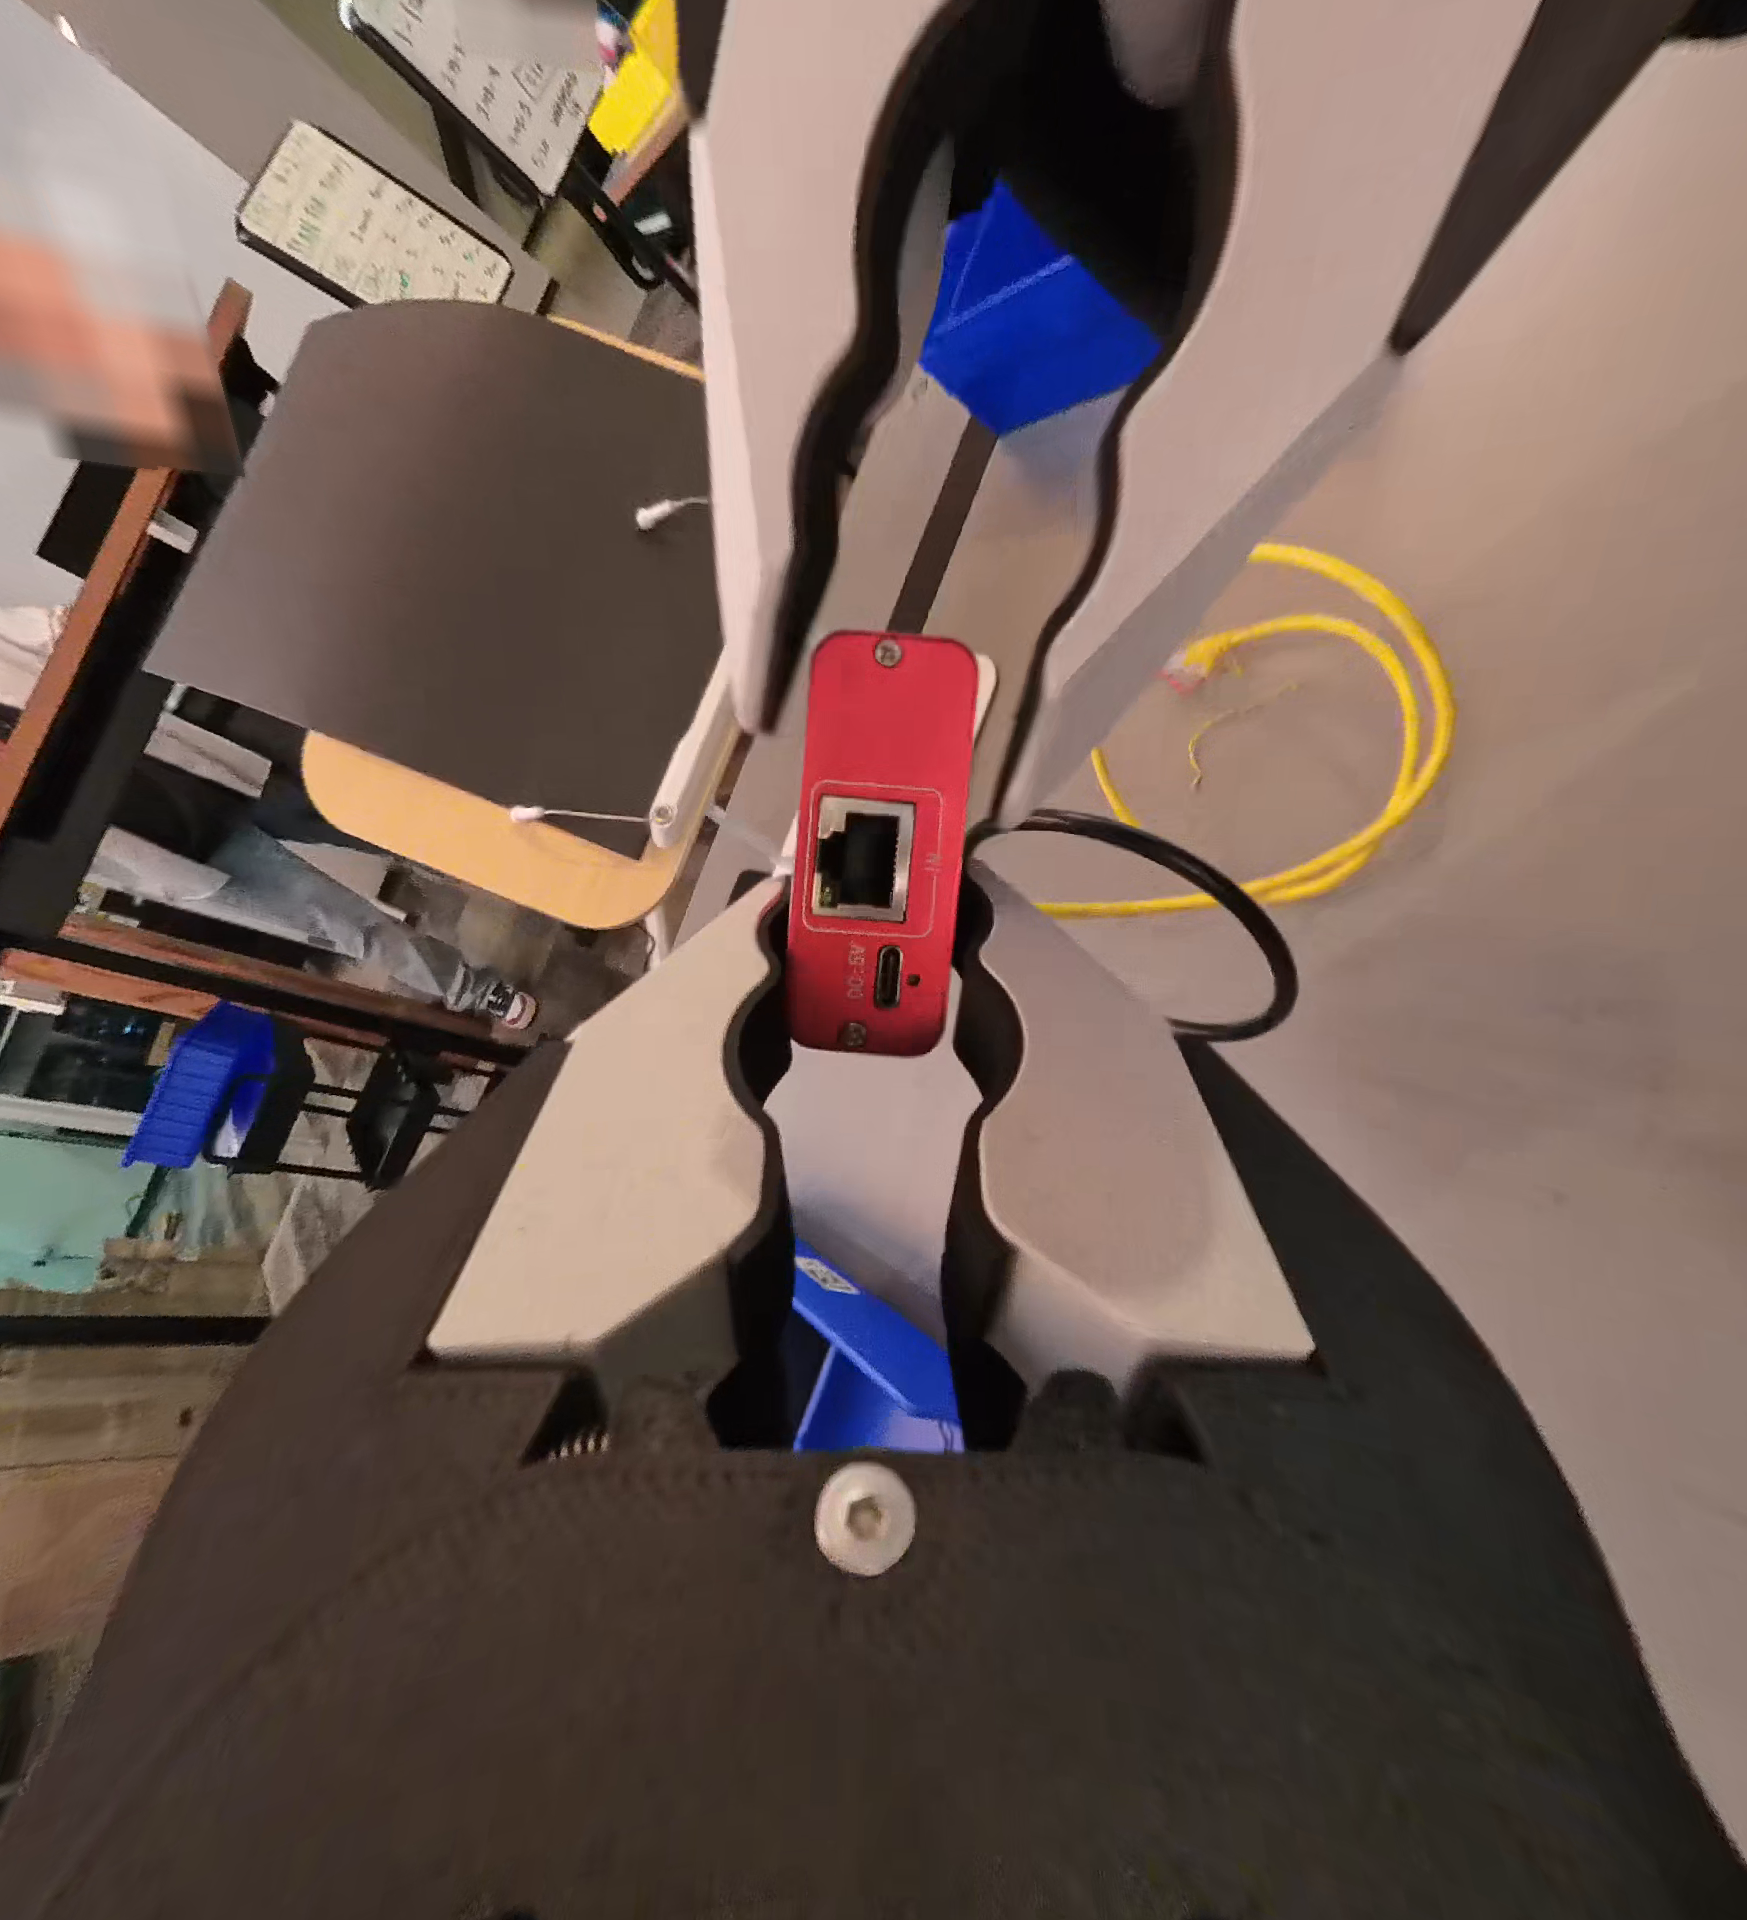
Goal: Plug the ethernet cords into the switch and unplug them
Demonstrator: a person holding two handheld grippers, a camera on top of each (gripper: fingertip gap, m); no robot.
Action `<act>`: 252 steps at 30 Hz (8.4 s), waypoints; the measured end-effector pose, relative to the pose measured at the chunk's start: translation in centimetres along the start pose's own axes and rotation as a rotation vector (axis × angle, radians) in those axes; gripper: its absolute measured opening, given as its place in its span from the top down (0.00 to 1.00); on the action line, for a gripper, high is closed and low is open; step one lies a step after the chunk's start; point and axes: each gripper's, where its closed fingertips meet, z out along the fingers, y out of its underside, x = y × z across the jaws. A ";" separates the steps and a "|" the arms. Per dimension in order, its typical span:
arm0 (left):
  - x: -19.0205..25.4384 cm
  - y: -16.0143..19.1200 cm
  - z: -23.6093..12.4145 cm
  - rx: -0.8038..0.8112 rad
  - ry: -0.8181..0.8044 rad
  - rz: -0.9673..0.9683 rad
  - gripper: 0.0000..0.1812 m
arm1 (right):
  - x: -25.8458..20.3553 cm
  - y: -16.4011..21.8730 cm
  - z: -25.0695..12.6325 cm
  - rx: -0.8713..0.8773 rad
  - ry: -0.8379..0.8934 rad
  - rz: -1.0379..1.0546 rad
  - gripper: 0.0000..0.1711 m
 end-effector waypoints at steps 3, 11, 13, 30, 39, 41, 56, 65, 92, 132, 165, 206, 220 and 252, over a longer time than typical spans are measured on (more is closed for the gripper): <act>-0.5 -1.2 -0.9 0.096 0.002 -0.044 0.87 | 1.0 0.5 -1.2 0.073 -0.017 0.119 0.71; 0.6 -3.9 -2.5 0.322 0.100 -0.079 0.87 | 0.0 1.0 -1.3 0.218 -0.123 0.181 0.84; 0.6 -3.6 -2.3 0.318 0.108 -0.072 0.86 | 0.0 1.4 -1.2 0.150 -0.111 0.143 0.85; -0.1 -1.6 -1.2 0.078 -0.067 0.111 0.86 | 0.4 0.7 -0.6 -0.248 0.107 -0.213 0.79; 0.0 -3.9 -3.4 0.299 0.016 0.058 0.86 | 1.1 -0.9 -4.5 0.108 -0.021 -0.128 0.83; 0.1 -4.4 -3.8 0.336 0.032 0.046 0.86 | 0.8 -1.0 -4.3 0.127 -0.043 -0.139 0.86; 1.1 -6.0 -4.5 0.407 0.103 0.072 0.86 | -0.3 -2.4 -4.1 0.231 -0.140 -0.163 0.93; -0.1 -3.8 -2.5 0.244 0.045 0.074 0.79 | 0.4 -0.5 -2.7 0.002 -0.002 -0.282 0.94; -0.8 -0.5 0.8 -0.103 -0.177 0.312 0.86 | -1.2 -0.9 -1.6 -0.030 0.012 -0.359 0.89; 0.8 1.9 3.3 -0.212 -0.114 0.253 0.86 | -2.0 2.8 -0.1 -0.281 -0.101 -0.441 0.95; -1.2 6.8 6.2 -0.259 -0.125 0.146 0.86 | -3.1 15.1 -3.3 -0.383 -0.087 0.023 0.90; 0.8 2.8 4.9 -0.268 -0.118 0.261 0.86 | -0.5 6.5 1.5 -0.181 0.032 -0.342 0.90; 1.0 2.6 5.0 -0.264 -0.115 0.272 0.86 | -0.8 6.0 1.3 -0.162 0.026 -0.380 0.93; -2.1 6.3 4.5 -0.284 -0.126 0.103 0.86 | 0.2 14.4 -5.2 -0.460 0.000 -0.114 0.94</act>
